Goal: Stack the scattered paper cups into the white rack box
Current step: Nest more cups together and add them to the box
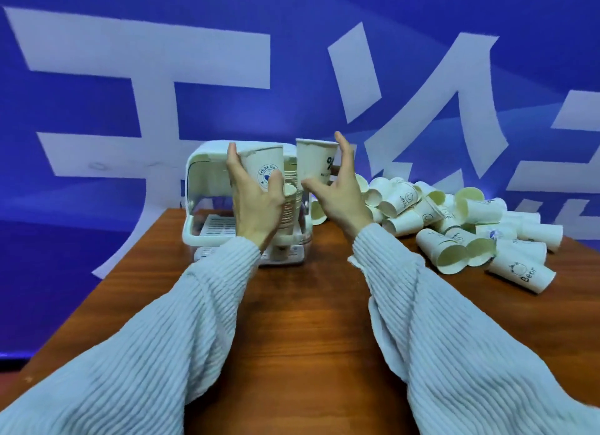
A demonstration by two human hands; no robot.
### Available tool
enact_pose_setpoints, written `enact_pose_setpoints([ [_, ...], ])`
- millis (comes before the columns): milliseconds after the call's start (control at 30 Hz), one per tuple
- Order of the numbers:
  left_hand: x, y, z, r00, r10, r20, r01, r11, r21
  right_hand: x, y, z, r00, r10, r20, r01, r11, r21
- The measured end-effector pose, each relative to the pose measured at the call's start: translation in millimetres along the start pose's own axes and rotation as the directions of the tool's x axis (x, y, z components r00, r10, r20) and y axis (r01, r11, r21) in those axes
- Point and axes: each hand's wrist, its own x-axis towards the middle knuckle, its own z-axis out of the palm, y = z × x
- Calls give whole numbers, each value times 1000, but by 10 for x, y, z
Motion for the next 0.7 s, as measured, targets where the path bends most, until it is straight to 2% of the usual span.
enact_pose_setpoints([
  [200, 129, -57, -314, 986, -80, -148, 85, 996, 26, 156, -29, 448, 998, -19, 57, 32, 971, -237],
  [500, 191, -214, -321, 992, -62, -108, 71, 994, 83, 292, 145, 506, 979, -87, 183, 145, 932, -333],
  [600, 183, -235, -289, 993, -74, -87, 84, 990, 113, 267, 197, 525, 973, -53, 226, 135, 922, -364],
  [700, 201, -266, -308, 993, -104, -62, 111, 985, 134, 229, 318, 542, 978, -27, 205, 116, 893, -435],
])
